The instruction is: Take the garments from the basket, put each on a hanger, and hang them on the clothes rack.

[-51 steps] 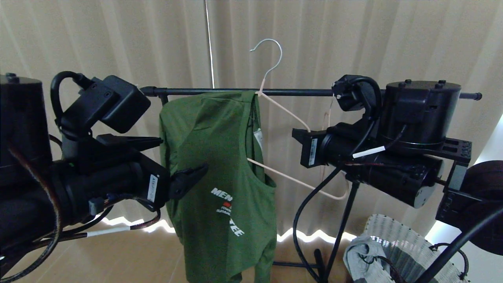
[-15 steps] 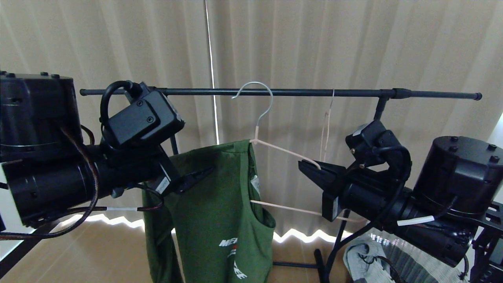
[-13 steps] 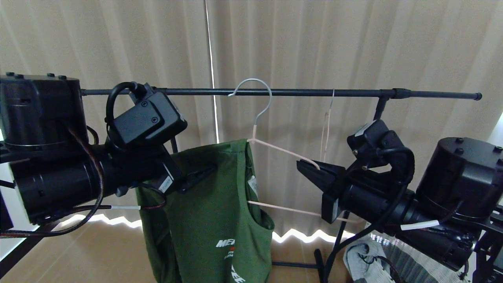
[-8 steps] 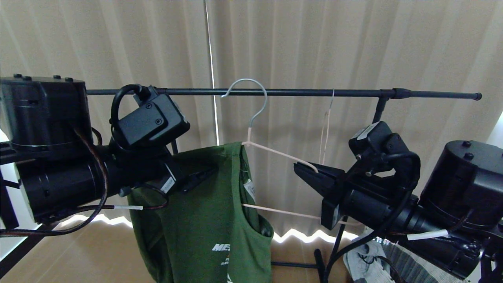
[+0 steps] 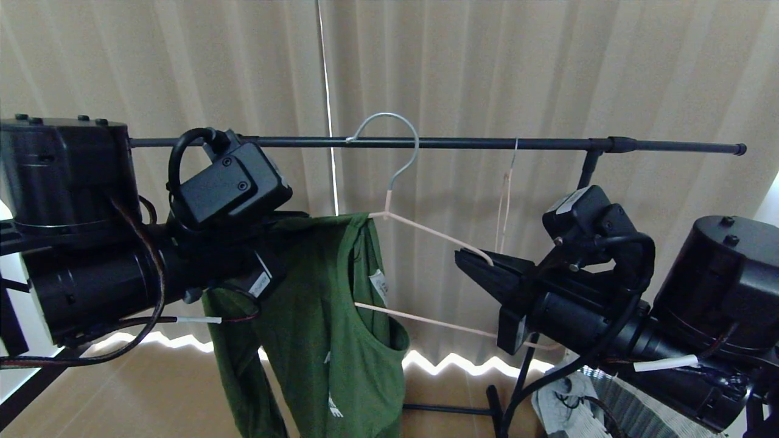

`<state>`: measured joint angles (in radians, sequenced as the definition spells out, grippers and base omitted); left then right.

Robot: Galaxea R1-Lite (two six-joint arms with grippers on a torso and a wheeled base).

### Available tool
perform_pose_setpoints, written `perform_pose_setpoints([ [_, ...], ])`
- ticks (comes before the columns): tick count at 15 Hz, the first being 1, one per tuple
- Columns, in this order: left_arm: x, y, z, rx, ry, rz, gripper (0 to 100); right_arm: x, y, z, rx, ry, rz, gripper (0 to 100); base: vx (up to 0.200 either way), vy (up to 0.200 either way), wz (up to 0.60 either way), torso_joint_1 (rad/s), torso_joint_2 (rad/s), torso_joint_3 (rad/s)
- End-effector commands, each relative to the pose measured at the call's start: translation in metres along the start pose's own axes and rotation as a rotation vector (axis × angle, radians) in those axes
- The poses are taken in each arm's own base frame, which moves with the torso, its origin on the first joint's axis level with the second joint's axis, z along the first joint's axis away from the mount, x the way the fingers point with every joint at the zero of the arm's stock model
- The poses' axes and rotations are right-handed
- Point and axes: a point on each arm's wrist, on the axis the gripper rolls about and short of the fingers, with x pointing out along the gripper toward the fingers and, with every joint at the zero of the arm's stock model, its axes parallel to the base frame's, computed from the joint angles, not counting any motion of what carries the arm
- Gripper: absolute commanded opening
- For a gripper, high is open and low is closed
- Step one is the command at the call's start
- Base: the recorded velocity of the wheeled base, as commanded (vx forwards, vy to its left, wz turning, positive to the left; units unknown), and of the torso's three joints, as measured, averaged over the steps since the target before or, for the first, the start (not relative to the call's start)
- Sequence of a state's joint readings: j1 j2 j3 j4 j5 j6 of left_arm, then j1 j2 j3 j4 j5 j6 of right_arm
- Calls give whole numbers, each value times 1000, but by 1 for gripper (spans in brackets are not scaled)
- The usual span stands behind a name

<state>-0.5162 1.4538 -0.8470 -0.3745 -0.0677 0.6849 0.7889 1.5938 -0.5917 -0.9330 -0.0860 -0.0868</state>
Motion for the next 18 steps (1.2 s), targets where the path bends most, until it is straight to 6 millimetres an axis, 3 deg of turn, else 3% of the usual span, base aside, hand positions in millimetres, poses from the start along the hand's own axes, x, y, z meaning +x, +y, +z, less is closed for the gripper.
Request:
perform_pose_setpoints([
  [1,1,1,0,0,-9,10,0,0,-1,1,-2,-1,-2,0,0,0,0,0,0,0],
  [7,1,-3,-5,-1,-28,44,0,2,-1,0,-4,5,-5,0,0,0,0,0,0,0],
  [8,1,-3,-5,-3,-23,48,0,2,-1,0,-4,2,-5,100,0,0,0,0,0,0],
  [14,-2,10,-17,-21,72,161,0,-4,-20,2,2,-5,-76,100,0,0,0,0,0,0],
  [18,-4,22,-30,-51,189,294,0,-13,-29,-15,-10,58,-116,100,0,0,0,0,0,0],
])
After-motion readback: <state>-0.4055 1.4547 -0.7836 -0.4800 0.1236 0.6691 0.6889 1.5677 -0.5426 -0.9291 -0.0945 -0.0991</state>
